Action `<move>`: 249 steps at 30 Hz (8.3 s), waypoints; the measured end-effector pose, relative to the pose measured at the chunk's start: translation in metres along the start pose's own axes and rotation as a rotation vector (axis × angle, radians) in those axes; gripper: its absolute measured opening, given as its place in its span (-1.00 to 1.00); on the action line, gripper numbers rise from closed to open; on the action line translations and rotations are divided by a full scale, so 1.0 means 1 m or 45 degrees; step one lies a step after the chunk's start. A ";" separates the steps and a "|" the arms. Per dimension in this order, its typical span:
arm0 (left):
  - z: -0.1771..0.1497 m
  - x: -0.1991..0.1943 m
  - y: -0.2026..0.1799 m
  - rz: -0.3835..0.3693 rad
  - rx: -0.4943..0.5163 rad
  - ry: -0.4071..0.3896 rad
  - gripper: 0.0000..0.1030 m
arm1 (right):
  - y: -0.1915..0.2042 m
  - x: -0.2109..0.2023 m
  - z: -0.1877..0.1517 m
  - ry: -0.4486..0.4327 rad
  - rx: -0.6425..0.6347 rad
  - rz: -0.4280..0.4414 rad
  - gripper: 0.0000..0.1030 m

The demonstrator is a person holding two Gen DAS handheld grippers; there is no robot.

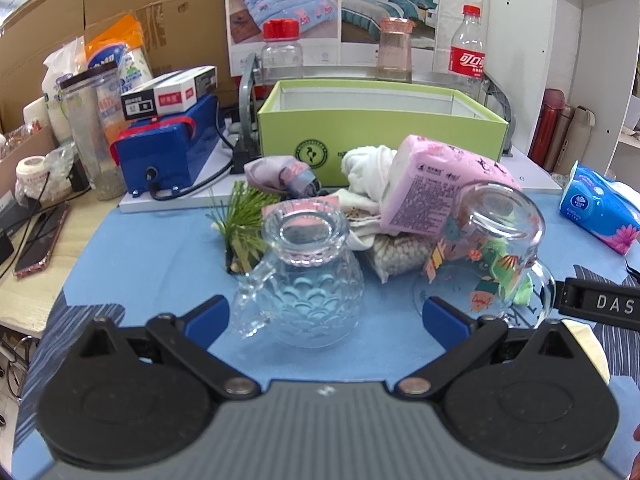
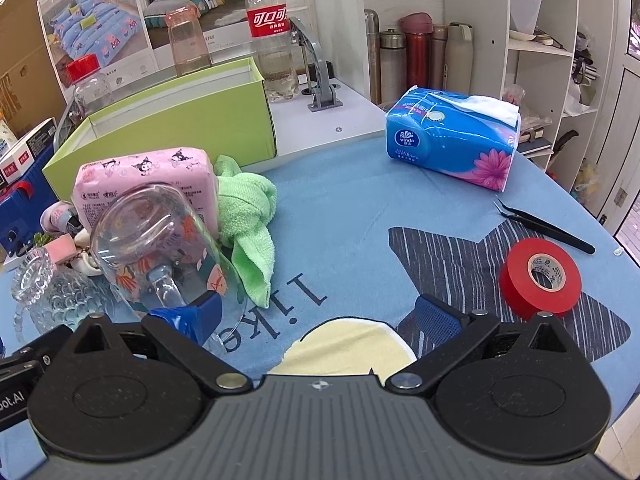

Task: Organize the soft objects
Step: 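Move the left tool toward the pink cloth bundle while the right tool approaches the pink soap package, then close the left tool on the pink cloth bundle while the right tool grasps the pink soap package, then carry both held items over the green box and open both tools to drop them, then withdraw both tools from the green box back over the table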

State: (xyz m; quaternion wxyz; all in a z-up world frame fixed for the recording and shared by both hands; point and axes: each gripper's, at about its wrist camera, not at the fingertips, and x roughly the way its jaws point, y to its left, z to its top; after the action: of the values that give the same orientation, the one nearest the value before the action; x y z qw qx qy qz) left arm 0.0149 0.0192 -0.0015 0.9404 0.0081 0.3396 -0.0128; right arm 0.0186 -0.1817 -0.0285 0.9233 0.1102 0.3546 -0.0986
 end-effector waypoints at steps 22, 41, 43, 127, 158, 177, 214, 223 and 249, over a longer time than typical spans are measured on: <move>0.066 0.017 0.116 0.213 -0.203 -0.079 0.99 | 0.121 0.056 0.092 0.010 -0.488 0.179 0.74; 0.116 0.154 0.090 -0.103 -0.073 0.302 0.99 | -0.012 0.051 0.098 -0.087 -0.083 -0.029 0.75; 0.108 0.145 0.110 -0.094 -0.122 0.279 0.99 | -0.022 0.048 0.095 -0.113 -0.030 -0.013 0.75; 0.049 0.049 0.137 0.194 -0.149 0.110 0.98 | -0.016 0.015 -0.005 0.242 -0.761 0.417 0.76; 0.054 0.123 0.188 0.235 -0.428 0.221 0.43 | -0.022 0.051 -0.014 -0.066 -0.527 0.372 0.71; 0.121 0.048 0.196 -0.147 -0.492 -0.024 0.16 | -0.021 -0.026 0.066 -0.403 -0.518 0.494 -0.19; 0.204 0.115 0.054 -0.185 -0.074 -0.170 0.88 | 0.091 0.102 0.188 -0.254 -0.594 0.342 0.25; 0.173 0.044 0.061 -0.141 -0.067 -0.308 0.90 | 0.063 0.042 0.154 -0.359 -0.536 0.293 0.27; 0.046 -0.011 0.090 0.074 -0.145 -0.175 0.91 | -0.001 -0.015 0.052 -0.446 -0.354 0.032 0.30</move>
State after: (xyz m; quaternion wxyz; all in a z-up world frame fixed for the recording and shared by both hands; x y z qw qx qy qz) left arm 0.0388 0.1079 0.0411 0.9604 -0.0363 0.2742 0.0334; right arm 0.0399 -0.1952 0.0193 0.9782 -0.0325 0.1974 -0.0551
